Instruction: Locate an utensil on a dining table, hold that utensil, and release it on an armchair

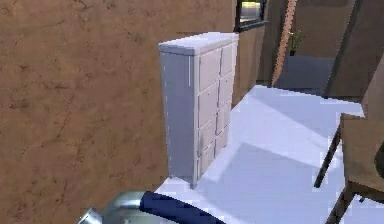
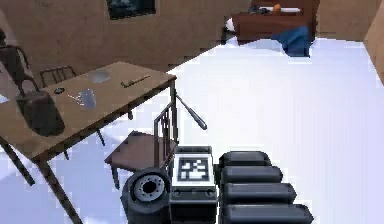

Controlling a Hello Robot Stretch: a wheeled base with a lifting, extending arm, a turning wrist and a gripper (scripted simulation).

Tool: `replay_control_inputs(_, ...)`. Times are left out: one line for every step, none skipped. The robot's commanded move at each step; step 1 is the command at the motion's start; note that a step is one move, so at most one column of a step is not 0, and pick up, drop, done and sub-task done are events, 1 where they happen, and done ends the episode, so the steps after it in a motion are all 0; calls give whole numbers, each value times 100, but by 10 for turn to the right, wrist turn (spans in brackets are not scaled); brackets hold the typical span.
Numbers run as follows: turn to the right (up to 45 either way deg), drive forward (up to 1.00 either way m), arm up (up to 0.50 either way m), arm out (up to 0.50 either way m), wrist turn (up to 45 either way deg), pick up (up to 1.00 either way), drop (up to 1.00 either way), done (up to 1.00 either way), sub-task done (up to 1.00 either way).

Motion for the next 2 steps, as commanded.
replay_control_inputs(210,0,0,0,0,0,0,0,0)
replay_control_inputs(0,85,0,0,0,0,0,0,0)
